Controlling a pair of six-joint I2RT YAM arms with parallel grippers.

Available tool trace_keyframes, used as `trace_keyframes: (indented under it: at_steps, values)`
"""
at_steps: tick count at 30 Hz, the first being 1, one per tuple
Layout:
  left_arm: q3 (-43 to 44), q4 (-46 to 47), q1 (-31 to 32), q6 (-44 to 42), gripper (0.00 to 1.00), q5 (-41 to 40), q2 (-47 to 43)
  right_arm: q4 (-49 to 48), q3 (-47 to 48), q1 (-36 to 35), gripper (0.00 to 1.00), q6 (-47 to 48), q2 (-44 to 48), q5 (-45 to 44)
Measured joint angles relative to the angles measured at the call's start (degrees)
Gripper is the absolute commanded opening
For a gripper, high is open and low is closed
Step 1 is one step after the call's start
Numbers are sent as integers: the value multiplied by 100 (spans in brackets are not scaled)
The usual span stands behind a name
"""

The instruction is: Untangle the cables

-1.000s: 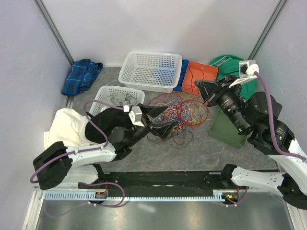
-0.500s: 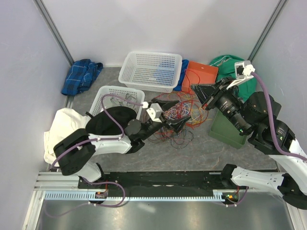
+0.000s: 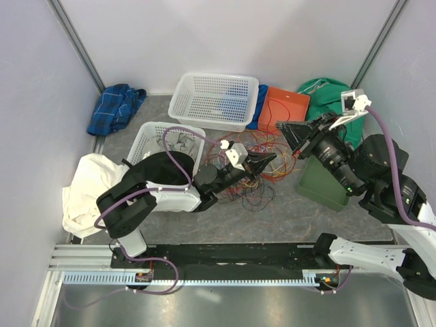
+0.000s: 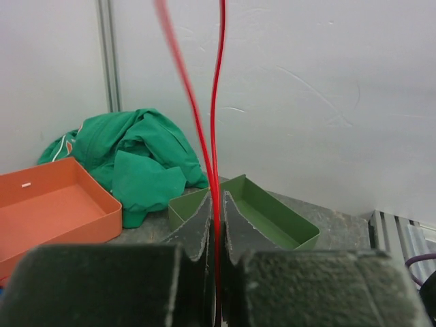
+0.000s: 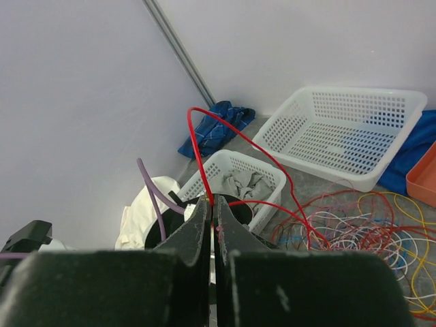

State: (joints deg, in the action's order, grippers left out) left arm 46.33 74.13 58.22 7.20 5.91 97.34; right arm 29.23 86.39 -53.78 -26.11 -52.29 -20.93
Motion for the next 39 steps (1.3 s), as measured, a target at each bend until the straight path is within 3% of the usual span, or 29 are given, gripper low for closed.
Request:
trace_keyframes:
  at_steps: [1, 2, 4, 5, 7, 8, 9, 14, 21, 32, 39]
  values:
    - [0, -28, 0, 0, 2, -24, -24, -7, -22, 0, 1, 7, 44, -26]
    - [0, -144, 0, 0, 2, -83, -90, -7, -72, 0, 20, 22, 114, -59]
    - [20, -667, 0, 7, 2, -304, -358, -15, -258, 0, 46, 72, 304, -179]
    - [109, -1123, -9, 35, 2, -424, -535, -7, -361, 0, 65, 59, 387, -245]
    - [601, -2177, -50, 133, 2, -752, -800, -28, -605, 0, 80, 116, 595, -385]
    - [940, -2710, -76, 201, 2, -894, -876, -20, -737, 0, 92, 127, 710, -466]
    - [1515, -3602, -133, 297, 2, -1060, -933, -20, -850, 2, 96, 116, 800, -542]
    - [3777, -6078, -564, 535, 2, -1552, -953, -48, -1517, 0, 98, 87, 1161, -874]
    - [5348, -7455, -1327, 695, 2, -1764, -636, -101, -2441, 0, 98, -48, 1399, -1091]
    - [6470, -6660, -2260, 442, 2, -1596, 1220, -852, -4210, 0, 97, -293, 2103, -1145]
    - [8867, -6811, -2837, 629, 2, -1263, 3281, -1231, -4793, 0, 97, -306, 1941, -1152]
